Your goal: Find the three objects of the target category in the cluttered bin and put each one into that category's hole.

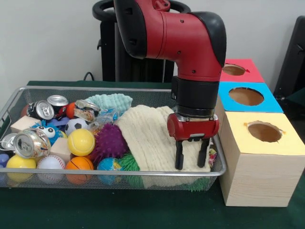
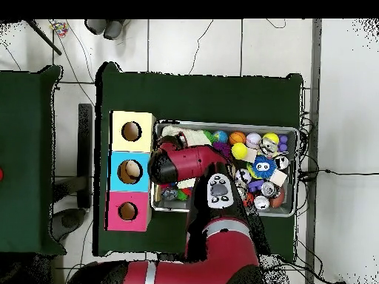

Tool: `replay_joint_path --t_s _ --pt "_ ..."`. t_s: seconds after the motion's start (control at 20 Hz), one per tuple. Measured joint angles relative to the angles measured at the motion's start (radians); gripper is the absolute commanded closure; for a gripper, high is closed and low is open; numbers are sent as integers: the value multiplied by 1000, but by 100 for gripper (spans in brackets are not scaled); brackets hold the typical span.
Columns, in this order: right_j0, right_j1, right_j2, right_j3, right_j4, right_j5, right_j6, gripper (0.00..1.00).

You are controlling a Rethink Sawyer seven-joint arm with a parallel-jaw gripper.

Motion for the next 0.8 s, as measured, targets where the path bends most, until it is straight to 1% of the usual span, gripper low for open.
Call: replay_joint_path --t_s 0.2,0.25,0.4,0.45,0.7,0.8 --pt "1 13 -15 21 0 -80 0 0" --pt "-5 19 -18 41 1 -142 1 0" --pt "-15 23 -18 61 1 -194 1 0" --pt "-26 25 -17 78 1 -235 1 0" --pt "-74 33 -11 150 -7 -377 2 0" --pt "-84 35 -10 168 -17 -408 2 0"
